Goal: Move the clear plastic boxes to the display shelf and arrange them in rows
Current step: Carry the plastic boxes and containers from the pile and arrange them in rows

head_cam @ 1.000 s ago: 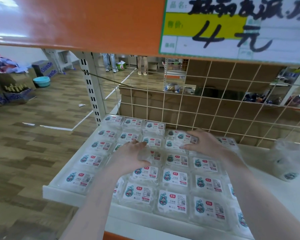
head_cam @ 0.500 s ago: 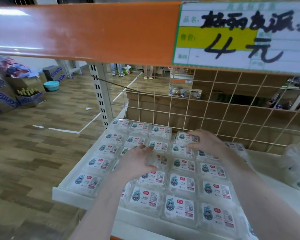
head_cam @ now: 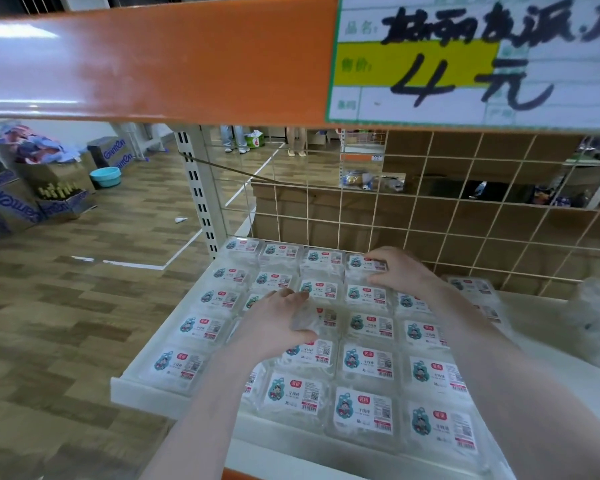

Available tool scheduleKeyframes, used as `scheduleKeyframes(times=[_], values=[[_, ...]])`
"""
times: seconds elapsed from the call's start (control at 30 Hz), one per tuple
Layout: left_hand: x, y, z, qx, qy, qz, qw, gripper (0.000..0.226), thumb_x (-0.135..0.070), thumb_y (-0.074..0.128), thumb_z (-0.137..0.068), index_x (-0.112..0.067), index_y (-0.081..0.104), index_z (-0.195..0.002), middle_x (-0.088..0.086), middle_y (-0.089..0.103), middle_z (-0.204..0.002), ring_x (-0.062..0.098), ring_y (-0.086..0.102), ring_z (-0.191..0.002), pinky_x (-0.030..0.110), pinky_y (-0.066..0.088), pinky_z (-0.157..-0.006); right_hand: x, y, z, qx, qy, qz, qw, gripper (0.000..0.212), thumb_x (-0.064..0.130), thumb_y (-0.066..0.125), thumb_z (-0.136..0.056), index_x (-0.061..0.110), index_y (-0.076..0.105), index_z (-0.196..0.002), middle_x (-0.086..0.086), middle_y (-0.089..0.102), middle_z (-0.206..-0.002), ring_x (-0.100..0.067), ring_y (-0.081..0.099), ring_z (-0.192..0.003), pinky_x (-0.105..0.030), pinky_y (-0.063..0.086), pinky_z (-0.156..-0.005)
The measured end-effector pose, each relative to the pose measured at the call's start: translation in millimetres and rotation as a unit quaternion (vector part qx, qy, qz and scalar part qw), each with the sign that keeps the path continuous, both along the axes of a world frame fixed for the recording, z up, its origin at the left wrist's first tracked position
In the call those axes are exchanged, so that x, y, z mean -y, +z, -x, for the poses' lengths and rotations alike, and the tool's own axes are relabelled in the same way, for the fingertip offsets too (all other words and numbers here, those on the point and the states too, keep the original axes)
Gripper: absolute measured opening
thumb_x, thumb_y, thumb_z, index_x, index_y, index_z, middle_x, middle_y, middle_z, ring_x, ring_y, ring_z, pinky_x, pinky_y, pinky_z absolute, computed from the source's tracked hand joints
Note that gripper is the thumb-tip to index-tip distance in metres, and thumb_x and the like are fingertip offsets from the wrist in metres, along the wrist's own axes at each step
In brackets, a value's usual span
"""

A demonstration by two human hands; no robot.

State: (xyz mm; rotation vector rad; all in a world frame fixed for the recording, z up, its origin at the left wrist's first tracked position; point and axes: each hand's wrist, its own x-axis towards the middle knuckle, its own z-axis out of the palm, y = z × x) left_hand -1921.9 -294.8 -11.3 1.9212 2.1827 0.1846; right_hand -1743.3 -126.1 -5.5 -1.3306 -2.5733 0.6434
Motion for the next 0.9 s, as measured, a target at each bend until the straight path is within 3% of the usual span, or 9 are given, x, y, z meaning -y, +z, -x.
scheduleKeyframes(times=[0.3,0.57,0.63,0.77,0.9], values=[[2.5,6.8,-4.0,-0.006,0.008,0.008,1.0,0.078,-0.051,0.063,-0.08,-0.026,0.03,-0.145,0.001,0.042,-0.143,0.022,0.044,-0.127,0.031,0.04,-0.097,-0.7,-6.0,-4.6,-0.02,0.004,-0.025,0.999,0.051,0.027,0.061,-0.088,0.019,0.045,-0.136,0.001,0.046,-0.137,-0.015,0.046,-0.119,-0.032,0.039,-0.098],[1.6,16.7,-13.1,-0.004,0.015,-0.001,1.0,0.072,-0.05,0.062,-0.08,-0.029,0.033,-0.143,-0.003,0.043,-0.14,0.019,0.047,-0.124,0.026,0.039,-0.081,18.3,-8.1,-38.9,-0.047,-0.025,-0.082,0.995,0.037,0.032,0.052,-0.094,0.016,0.053,-0.127,-0.003,0.059,-0.115,-0.011,0.056,-0.087,-0.023,0.048,-0.077],[1.0,19.3,-17.9,0.0,0.011,-0.003,1.0,0.072,-0.051,0.062,-0.081,-0.029,0.033,-0.143,-0.005,0.041,-0.141,0.02,0.046,-0.125,0.027,0.04,-0.086,27.2,-11.7,-52.7,-0.018,-0.036,-0.099,0.994,0.038,0.034,0.05,-0.095,0.018,0.052,-0.129,-0.001,0.058,-0.12,-0.013,0.057,-0.095,-0.024,0.046,-0.079],[-4.2,19.6,-28.7,0.019,-0.002,0.0,1.0,0.075,-0.053,0.064,-0.079,-0.03,0.033,-0.143,-0.003,0.039,-0.144,0.021,0.041,-0.13,0.034,0.04,-0.1,49.5,-21.8,-86.4,0.025,-0.089,-0.131,0.987,0.037,0.036,0.044,-0.097,0.022,0.051,-0.131,0.003,0.047,-0.14,-0.019,0.045,-0.126,-0.035,0.038,-0.101],[-11.9,20.0,-49.3,0.009,-0.03,0.008,0.999,0.076,-0.052,0.062,-0.081,-0.032,0.029,-0.146,-0.005,0.03,-0.151,0.02,0.036,-0.135,0.031,0.036,-0.102,61.1,-32.2,-118.9,0.069,-0.117,-0.157,0.978,0.036,0.039,0.039,-0.098,0.021,0.053,-0.126,0.001,0.053,-0.13,-0.019,0.047,-0.119,-0.031,0.037,-0.095]])
